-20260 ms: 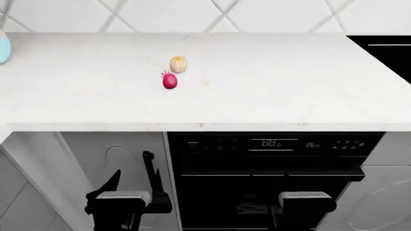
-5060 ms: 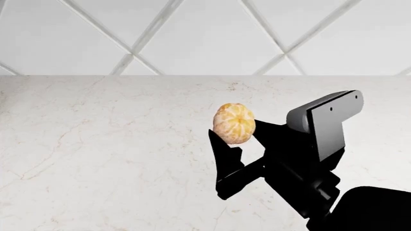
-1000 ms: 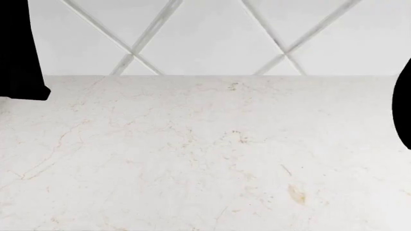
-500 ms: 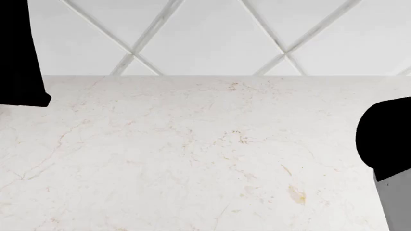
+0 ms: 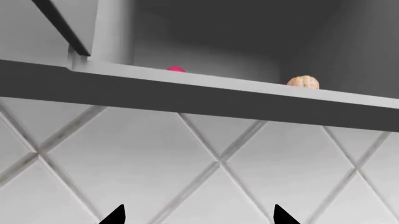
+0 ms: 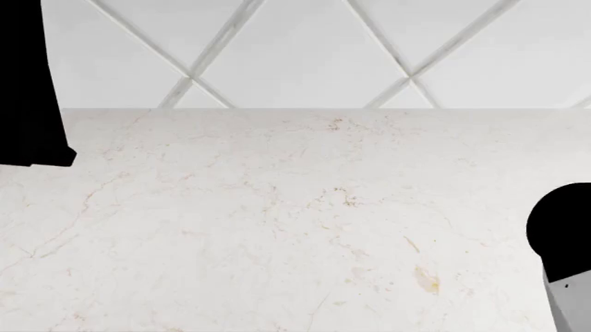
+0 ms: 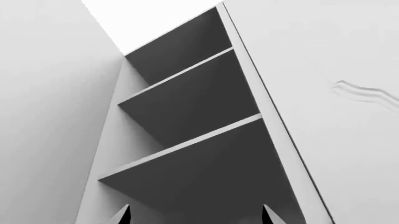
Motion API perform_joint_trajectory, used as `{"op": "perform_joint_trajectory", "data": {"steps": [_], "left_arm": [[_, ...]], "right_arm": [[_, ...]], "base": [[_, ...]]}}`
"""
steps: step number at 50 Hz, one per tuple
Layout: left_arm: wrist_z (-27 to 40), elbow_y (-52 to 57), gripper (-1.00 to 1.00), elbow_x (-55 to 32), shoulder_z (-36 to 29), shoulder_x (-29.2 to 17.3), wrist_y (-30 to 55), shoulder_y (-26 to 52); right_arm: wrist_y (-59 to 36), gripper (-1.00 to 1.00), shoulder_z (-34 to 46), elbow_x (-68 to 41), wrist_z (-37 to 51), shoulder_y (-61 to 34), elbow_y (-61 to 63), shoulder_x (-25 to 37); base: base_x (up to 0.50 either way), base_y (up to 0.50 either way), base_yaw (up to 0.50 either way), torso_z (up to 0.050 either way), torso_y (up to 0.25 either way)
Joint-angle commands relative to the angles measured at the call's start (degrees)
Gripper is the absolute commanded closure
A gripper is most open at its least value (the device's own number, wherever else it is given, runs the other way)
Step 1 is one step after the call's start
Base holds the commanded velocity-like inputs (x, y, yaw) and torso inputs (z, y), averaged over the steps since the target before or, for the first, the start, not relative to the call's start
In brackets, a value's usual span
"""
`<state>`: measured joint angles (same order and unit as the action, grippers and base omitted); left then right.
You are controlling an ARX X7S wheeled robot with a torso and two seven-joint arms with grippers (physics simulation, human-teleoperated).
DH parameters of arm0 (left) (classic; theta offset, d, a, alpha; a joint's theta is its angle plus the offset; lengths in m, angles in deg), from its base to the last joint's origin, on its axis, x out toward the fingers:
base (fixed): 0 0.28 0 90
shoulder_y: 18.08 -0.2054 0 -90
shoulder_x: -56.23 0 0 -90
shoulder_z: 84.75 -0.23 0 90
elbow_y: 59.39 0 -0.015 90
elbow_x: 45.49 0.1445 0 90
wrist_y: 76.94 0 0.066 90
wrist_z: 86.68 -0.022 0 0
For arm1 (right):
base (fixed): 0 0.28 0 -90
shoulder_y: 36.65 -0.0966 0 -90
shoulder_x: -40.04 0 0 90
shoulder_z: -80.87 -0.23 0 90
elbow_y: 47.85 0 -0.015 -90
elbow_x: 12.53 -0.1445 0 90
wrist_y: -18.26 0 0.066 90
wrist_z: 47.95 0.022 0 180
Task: Pick the beet, tangerine from the counter and place them in the cabinet. Then close the cabinet.
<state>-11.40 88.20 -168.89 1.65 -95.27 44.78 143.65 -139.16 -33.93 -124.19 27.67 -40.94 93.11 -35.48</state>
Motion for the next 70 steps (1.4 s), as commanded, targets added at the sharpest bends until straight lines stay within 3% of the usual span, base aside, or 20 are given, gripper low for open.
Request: {"op": "perform_joint_trajectory", "data": {"steps": [1,8,13,24,42,53,64,67,70], "left_arm": [[0.14,0.45,-1.0,0.08,0.88,-0.08,0.25,-1.22],[0.35,0.42,-1.0,0.21,0.66,0.41,0.69,-1.27],[0.4,0.41,-1.0,0.3,0.67,0.69,0.97,-1.43],[0.94,0.15,-1.0,0.13,0.07,1.32,1.5,-0.51],[0.88,0.19,-1.0,0.31,0.75,1.69,2.11,-1.55],[1.53,0.17,-1.0,0.17,0.14,2.29,2.56,-1.05],[1.52,-0.21,-1.0,0.12,0.21,2.39,2.98,-0.6],[1.58,-0.03,-1.0,0.21,0.24,2.56,3.03,-0.91],[1.61,0.09,-1.0,0.65,0.05,2.95,3.3,-1.3]], "right_arm": [[4.11,-1.0,-6.55,-8.45,2.94,5.98,3.42,3.6],[-2.91,-1.0,-11.77,-6.58,-2.35,11.24,2.8,9.46],[-7.97,-1.0,-11.3,-6.26,-3.86,13.72,4.23,13.31],[-9.92,-1.0,-8.35,-9.8,-1.93,15.15,6.3,22.62],[-22.44,-1.0,-12.29,-7.65,-5.19,20.33,8.96,22.82],[-22.57,-1.0,-8.43,-12.47,3.97,22.38,9.03,26.77],[-22.57,-1.0,-8.18,-12.17,7.18,24.82,9.03,27.35],[-22.57,-1.0,-10.7,-7.05,2.98,27.64,9.03,26.98],[-22.57,-1.0,-7.8,3.72,-3.48,28.98,9.03,25.68]], "base": [[0.0,0.0,0.0,0.0,0.0],[0.0,0.0,0.0,0.0,0.0],[0.0,0.0,0.0,0.0,0.0],[0.0,0.0,0.0,0.0,0.0],[0.0,0.0,0.0,0.0,0.0],[0.0,0.0,0.0,0.0,0.0],[0.0,0.0,0.0,0.0,0.0],[0.0,0.0,0.0,0.0,0.0],[0.0,0.0,0.0,0.0,0.0]]}}
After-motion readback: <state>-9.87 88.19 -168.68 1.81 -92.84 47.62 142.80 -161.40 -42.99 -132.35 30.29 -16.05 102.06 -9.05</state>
